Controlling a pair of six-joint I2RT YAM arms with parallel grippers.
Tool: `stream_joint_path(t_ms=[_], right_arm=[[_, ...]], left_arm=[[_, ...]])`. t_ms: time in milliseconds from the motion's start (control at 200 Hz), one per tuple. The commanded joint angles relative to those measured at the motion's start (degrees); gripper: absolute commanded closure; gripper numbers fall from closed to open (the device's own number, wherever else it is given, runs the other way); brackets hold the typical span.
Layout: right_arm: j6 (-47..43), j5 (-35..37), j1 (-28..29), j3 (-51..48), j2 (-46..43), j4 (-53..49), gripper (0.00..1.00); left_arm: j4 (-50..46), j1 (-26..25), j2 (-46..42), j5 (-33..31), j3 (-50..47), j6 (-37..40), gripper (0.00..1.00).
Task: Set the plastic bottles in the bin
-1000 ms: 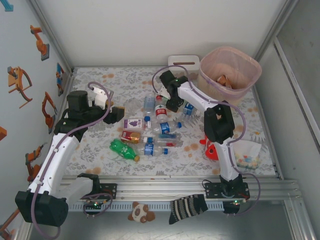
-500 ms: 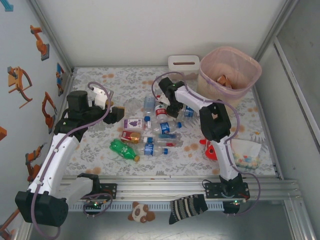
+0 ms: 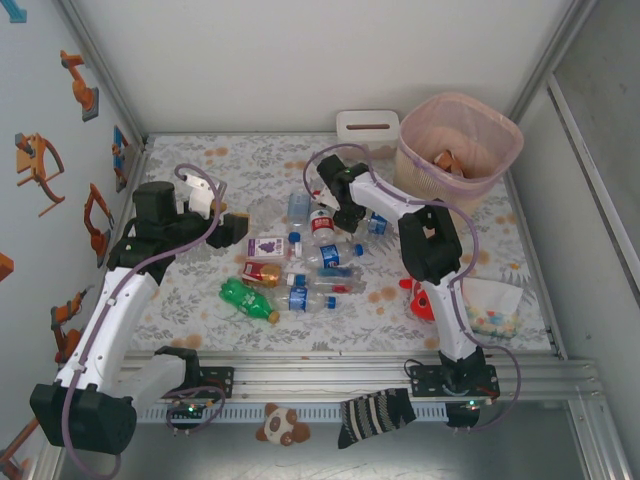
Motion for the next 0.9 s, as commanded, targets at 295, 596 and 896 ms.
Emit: stream_joint_path(t_ms=[295,596,896], right_arm=[[1.56,-2.15,-0.01,-0.19,-8.58,-1.92,0.39],[4.67,-7.92,-0.03,2.74,-17.31,-2.94,0.40],[8.89,-15.59,-0.01,5.75,-26.13,0.37,0.40]], left_arm=[[0.45,0.44,-1.01,0.30,-0.60,-0.52,0.27],[0.52,0.48,-0.91,0.30,-0.51,-0.43,0.27],[0.57,0.57,-0.58,0.39,-0.42,-0.43,0.27]])
